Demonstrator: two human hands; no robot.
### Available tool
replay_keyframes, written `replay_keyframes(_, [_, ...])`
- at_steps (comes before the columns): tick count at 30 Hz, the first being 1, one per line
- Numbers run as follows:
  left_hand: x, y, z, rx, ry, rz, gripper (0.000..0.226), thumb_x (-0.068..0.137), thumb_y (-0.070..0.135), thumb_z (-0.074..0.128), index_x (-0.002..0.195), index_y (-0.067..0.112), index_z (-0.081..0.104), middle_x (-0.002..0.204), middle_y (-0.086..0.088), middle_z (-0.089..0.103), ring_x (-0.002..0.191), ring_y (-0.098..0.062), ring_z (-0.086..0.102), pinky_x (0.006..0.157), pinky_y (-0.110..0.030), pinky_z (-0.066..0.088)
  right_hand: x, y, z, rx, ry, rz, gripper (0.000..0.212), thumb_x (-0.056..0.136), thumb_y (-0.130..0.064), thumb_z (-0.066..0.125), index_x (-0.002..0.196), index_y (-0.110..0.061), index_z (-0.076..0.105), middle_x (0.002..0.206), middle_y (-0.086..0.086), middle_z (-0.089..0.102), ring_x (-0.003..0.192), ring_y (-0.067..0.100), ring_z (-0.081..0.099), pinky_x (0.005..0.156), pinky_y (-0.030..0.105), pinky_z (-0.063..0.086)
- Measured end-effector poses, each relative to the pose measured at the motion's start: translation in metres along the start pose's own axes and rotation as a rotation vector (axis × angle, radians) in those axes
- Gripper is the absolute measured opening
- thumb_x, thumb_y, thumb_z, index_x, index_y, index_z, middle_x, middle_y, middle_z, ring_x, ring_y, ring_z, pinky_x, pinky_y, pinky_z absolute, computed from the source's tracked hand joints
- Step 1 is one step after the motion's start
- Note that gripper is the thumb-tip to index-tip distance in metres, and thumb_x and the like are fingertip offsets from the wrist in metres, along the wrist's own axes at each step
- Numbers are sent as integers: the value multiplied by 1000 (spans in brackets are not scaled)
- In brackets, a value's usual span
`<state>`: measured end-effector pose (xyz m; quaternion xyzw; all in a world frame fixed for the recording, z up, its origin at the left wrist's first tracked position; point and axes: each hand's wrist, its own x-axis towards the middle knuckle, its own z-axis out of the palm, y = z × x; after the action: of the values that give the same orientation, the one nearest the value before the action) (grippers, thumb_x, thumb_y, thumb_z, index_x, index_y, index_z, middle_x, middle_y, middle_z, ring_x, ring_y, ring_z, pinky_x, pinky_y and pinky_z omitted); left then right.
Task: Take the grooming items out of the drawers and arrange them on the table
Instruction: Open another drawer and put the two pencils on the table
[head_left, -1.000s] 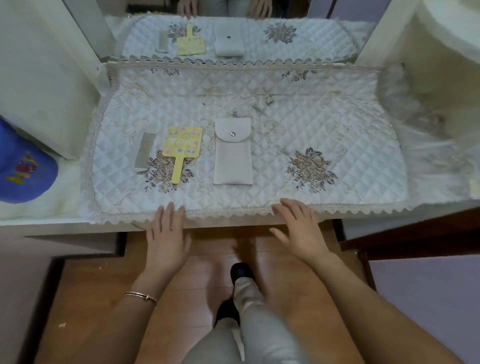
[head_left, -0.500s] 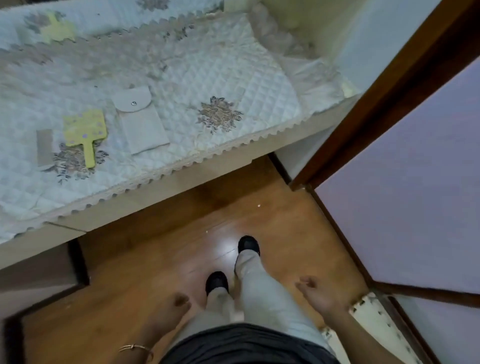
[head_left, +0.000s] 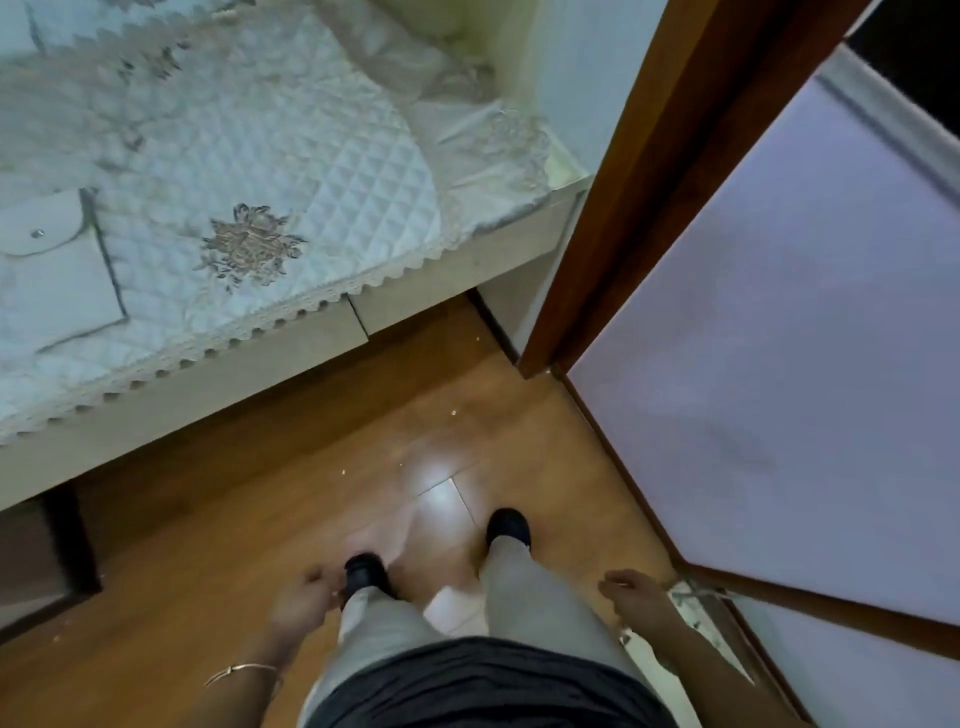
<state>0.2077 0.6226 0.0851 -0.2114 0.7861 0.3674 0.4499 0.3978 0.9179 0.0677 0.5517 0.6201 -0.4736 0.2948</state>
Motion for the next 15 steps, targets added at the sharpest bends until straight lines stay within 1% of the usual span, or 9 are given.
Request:
replay_keyframes(2, [-7,21,26,12,0,73,28,94,15,45,67,16,53,70,-1,53,71,-21,50,57,-27,34,22,-6,-41,10,25,-46,37,90,-19,55,121,-1,52,116,13,54,112,32,52,93,38,41])
replay_keyframes(4, [-21,44,48,-11,-26,110,30,92,11,45,64,16,51,69,1,51,76,-20,49,59,-25,34,40,-20,-76,-3,62,-85,31,89,-18,55,116,-2,56,115,13,57,108,30,54,90,36,40])
replay_keyframes(6, [-25,53,56,-53,-51,107,22,93,12,44,73,14,54,78,0,53,85,-21,50,64,-24,36,49,-38,-98,-5,58,-123,24,85,-23,56,106,-11,59,106,9,57,104,28,55,91,36,41])
replay_keyframes(7, [-25,55,59,-67,-40,91,18,93,13,45,79,14,55,87,-3,55,90,-22,51,66,-26,38,56,-45,-107,2,70,-153,26,83,-24,58,106,-12,60,105,8,56,106,30,55,95,39,42])
replay_keyframes(9, [-28,58,59,-93,-7,57,11,94,13,45,91,9,55,101,-8,55,95,-23,51,71,-27,37,63,-57,-117,-6,91,-181,28,86,-19,58,111,-8,62,111,8,58,109,32,55,98,41,43])
replay_keyframes(11, [-24,56,57,-115,-6,-12,12,94,12,45,99,5,54,104,-9,52,94,-23,49,72,-27,37,69,-67,-122,12,77,-188,24,88,-10,55,112,-4,60,116,14,59,109,32,55,100,42,42])
replay_keyframes(12, [-20,55,55,-114,-7,-49,15,94,13,45,102,4,54,105,-10,53,94,-23,50,73,-29,37,68,-74,-122,16,59,-170,20,89,-7,53,108,-5,59,113,13,59,107,29,54,99,41,42])
replay_keyframes(14, [-12,55,53,-108,-5,-93,17,93,17,47,99,4,56,106,-10,55,92,-23,52,69,-30,37,69,-84,-122,18,13,-109,9,90,-7,50,95,-10,56,97,9,56,94,23,53,90,37,42])
replay_keyframes(15, [-8,58,53,-108,-3,-113,15,92,18,48,97,6,56,104,-10,56,88,-23,53,65,-30,36,71,-88,-120,42,8,-82,9,90,-5,50,86,-10,56,89,10,55,85,23,52,83,36,42])
